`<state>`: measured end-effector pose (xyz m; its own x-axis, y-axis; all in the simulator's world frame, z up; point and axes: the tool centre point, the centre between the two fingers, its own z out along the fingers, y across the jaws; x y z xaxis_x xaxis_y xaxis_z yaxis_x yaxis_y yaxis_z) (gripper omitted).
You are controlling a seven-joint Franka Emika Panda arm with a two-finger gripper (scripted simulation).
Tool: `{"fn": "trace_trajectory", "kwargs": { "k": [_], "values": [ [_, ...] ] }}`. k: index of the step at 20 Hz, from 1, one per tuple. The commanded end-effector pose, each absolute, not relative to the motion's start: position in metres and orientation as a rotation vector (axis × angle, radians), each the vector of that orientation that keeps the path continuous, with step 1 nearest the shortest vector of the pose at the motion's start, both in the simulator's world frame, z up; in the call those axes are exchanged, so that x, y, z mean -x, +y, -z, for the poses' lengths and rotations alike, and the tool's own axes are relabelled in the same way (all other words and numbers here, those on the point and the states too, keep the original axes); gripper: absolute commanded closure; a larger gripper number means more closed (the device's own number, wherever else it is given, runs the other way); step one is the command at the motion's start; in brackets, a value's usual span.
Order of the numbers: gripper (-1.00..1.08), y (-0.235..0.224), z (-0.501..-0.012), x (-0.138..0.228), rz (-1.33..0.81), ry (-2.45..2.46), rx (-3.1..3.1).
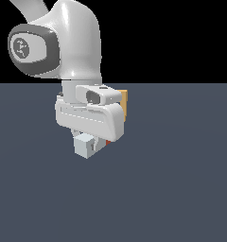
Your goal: Insert the peg into the horizontal hole in a box.
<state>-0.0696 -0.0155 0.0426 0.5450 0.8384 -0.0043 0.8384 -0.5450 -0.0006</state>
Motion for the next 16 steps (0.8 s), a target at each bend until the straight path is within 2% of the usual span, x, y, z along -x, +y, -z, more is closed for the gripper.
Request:
{"fn": "trace_trajectory", "kwargs": {
  "k": [1, 9, 16],
  "values": [
    [1.08, 0.018, -0.05, 0.052, 0.002, 1.611, -2.693],
    [1.08, 0.113, -0.066, 0.021, 0.001, 1.904, -2.496],
    [1.08, 0.157, -0.073, 0.015, 0.0, 2.029, -2.398]
  ]
}}
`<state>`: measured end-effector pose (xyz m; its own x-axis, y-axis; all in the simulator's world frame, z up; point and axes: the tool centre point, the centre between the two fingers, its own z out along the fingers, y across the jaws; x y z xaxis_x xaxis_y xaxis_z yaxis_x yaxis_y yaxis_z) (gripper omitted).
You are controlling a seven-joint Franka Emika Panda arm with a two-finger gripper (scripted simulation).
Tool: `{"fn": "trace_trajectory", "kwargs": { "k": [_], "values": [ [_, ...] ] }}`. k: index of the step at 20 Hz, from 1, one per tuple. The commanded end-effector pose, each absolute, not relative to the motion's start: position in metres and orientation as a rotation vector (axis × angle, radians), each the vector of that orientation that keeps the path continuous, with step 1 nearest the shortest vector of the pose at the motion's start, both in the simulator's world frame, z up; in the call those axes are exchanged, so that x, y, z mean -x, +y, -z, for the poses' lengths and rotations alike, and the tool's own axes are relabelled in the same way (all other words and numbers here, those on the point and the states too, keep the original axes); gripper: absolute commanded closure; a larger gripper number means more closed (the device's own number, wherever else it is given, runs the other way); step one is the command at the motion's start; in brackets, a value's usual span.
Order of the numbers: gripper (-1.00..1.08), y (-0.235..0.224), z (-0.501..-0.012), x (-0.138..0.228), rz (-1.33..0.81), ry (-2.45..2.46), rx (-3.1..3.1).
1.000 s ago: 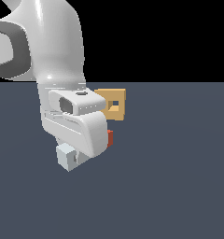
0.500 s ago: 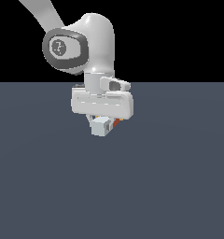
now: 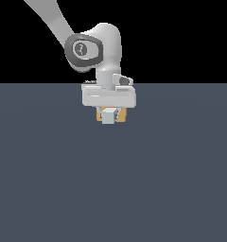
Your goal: Insert the peg into the horizontal hole in a box.
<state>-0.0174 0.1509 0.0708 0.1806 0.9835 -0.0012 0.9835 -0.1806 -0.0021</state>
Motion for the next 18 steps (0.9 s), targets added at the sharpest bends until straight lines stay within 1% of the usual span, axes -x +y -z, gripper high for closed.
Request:
{"fn": "trace_trajectory", "kwargs": {
  "k": [1, 18],
  "values": [
    [1.08, 0.1601, -0.0738, 0.0151, 0.0, -2.037, 2.392],
    [1.08, 0.1592, -0.0748, 0.0158, -0.001, -2.041, 2.389]
  ]
}}
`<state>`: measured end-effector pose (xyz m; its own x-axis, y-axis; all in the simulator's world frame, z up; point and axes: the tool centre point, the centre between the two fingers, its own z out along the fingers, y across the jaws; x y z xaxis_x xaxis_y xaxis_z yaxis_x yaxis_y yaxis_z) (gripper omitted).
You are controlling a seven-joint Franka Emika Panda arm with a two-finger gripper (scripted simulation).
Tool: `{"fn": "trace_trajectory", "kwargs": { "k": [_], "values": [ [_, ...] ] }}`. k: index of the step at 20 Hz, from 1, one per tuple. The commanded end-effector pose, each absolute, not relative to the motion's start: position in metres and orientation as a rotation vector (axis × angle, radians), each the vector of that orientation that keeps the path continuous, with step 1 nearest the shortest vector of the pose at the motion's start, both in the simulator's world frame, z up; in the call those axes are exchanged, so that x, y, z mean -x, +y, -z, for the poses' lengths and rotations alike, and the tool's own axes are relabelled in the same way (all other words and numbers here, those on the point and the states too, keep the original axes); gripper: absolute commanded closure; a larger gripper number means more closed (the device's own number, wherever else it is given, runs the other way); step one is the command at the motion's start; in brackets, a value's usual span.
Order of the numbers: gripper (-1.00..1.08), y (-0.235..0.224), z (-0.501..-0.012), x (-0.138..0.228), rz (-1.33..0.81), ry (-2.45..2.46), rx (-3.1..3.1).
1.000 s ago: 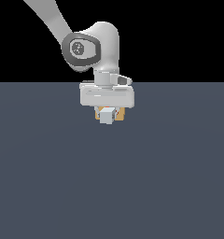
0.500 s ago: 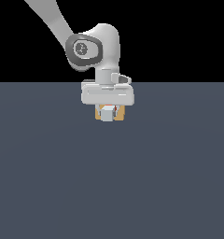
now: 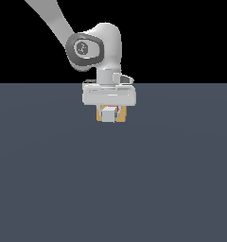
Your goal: Insert the peg into the horizontal hole in a box.
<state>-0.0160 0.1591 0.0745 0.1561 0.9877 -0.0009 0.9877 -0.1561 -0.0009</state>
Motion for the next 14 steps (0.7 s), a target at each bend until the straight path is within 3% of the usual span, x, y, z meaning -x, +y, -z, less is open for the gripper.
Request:
{"fn": "trace_trajectory", "kwargs": {
  "k": [1, 14],
  "values": [
    [1.08, 0.16, -0.075, 0.016, -0.001, -2.041, 2.389],
    [1.08, 0.226, -0.076, 0.006, 0.002, -2.041, 2.389]
  ]
}}
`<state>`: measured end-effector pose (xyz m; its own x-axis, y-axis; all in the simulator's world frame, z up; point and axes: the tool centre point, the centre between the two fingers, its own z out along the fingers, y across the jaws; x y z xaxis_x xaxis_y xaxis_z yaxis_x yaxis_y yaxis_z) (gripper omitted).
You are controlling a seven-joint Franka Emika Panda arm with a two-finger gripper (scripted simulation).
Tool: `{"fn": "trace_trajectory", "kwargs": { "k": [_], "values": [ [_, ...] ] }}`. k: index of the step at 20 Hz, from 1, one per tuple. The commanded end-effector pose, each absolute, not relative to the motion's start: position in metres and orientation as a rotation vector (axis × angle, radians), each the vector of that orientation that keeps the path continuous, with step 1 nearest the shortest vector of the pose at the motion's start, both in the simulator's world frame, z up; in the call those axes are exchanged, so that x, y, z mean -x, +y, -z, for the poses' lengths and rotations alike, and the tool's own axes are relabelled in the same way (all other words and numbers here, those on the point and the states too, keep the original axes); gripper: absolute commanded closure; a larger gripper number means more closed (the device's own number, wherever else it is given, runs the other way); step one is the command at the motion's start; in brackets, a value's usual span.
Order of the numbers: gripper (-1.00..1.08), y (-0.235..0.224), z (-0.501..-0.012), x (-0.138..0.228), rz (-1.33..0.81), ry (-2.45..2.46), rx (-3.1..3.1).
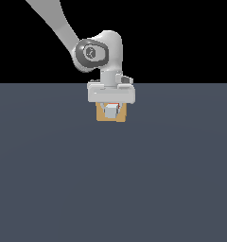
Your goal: Insert the peg into the horizontal hole in a box.
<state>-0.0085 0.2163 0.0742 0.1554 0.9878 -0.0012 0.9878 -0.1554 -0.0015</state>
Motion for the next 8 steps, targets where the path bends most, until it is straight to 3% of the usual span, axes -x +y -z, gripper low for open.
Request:
{"fn": "trace_trajectory", "kwargs": {
  "k": [1, 8],
  "values": [
    [1.08, 0.231, -0.076, 0.005, 0.003, -2.042, 2.389],
    [1.08, 0.244, -0.077, 0.002, 0.004, -2.042, 2.389]
  ]
}}
